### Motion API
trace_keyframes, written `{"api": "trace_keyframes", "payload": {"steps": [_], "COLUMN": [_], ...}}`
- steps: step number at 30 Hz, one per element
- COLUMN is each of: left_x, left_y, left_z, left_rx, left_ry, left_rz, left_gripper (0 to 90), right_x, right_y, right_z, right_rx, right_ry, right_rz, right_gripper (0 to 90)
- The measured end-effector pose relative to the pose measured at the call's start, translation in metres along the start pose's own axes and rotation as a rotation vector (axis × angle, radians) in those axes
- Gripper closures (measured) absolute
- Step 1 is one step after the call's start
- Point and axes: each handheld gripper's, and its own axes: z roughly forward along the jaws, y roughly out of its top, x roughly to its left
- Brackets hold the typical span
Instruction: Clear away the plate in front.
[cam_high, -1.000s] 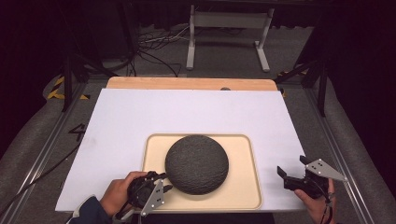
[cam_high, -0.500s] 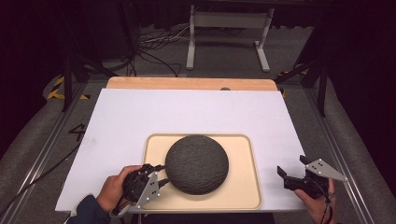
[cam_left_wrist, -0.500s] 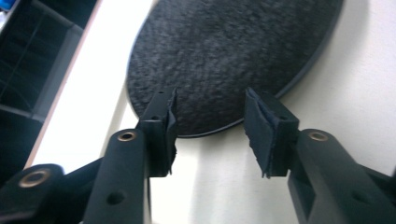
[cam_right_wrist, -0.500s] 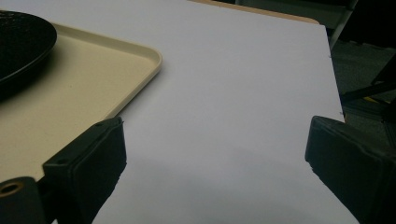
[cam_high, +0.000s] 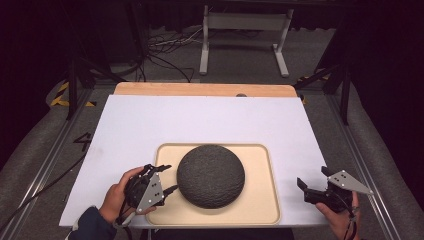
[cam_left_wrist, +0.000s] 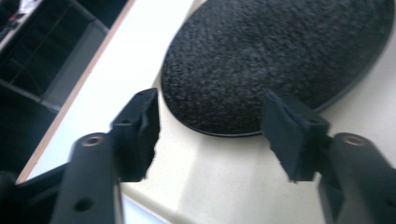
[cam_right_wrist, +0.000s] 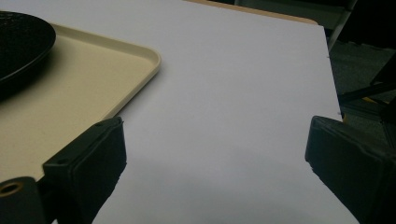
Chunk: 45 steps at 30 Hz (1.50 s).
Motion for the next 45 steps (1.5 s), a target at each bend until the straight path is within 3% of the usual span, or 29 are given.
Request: {"api": "trace_keyframes", "payload": {"steps": [2, 7, 10, 13, 15, 23, 32, 37, 40, 45], "left_x": [0.002, 0.005, 0.01, 0.015, 0.018, 0.03, 0.042, 0.047, 0.051, 0.052], "left_y": [-0.001, -0.003, -0.005, -0.008, -0.012, -0.023, -0.047, -0.059, -0.069, -0.081], "left_z": [0.0, 0.001, 0.0, 0.0, 0.001, -0.001, -0.001, -0.004, -0.006, -0.007], "left_rx": [-0.005, 0.008, -0.015, -0.005, -0.003, 0.001, 0.08, 0.089, 0.11, 0.137], "left_ry": [0.006, 0.026, 0.031, 0.034, 0.018, 0.008, 0.008, 0.015, -0.021, -0.007], "left_rz": [-0.033, -0.063, -0.099, -0.126, -0.151, -0.185, -0.202, -0.228, -0.247, -0.256], "left_gripper": [33.6, 23.1, 18.5, 13.8, 13.3, 10.3, 10.2, 9.5, 9.4, 8.6], "right_x": [0.0, 0.0, 0.0, -0.001, -0.001, -0.002, -0.002, -0.001, -0.001, 0.001], "right_y": [0.0, 0.0, 0.0, 0.0, 0.0, 0.0, 0.0, 0.0, 0.0, 0.0], "right_z": [0.0, 0.0, 0.0, 0.0, -0.001, -0.001, -0.001, -0.001, -0.001, 0.0], "right_rx": [-0.002, -0.002, -0.004, -0.005, -0.006, -0.007, -0.01, -0.012, -0.012, -0.006], "right_ry": [-0.002, -0.001, 0.0, -0.001, -0.002, -0.002, -0.003, -0.001, 0.0, 0.006], "right_rz": [0.003, 0.001, -0.001, 0.003, 0.001, 0.002, 0.001, -0.002, -0.001, -0.008], "right_gripper": [5.8, 5.8, 5.8, 5.8, 5.8, 5.8, 5.9, 5.9, 5.9, 5.9]}}
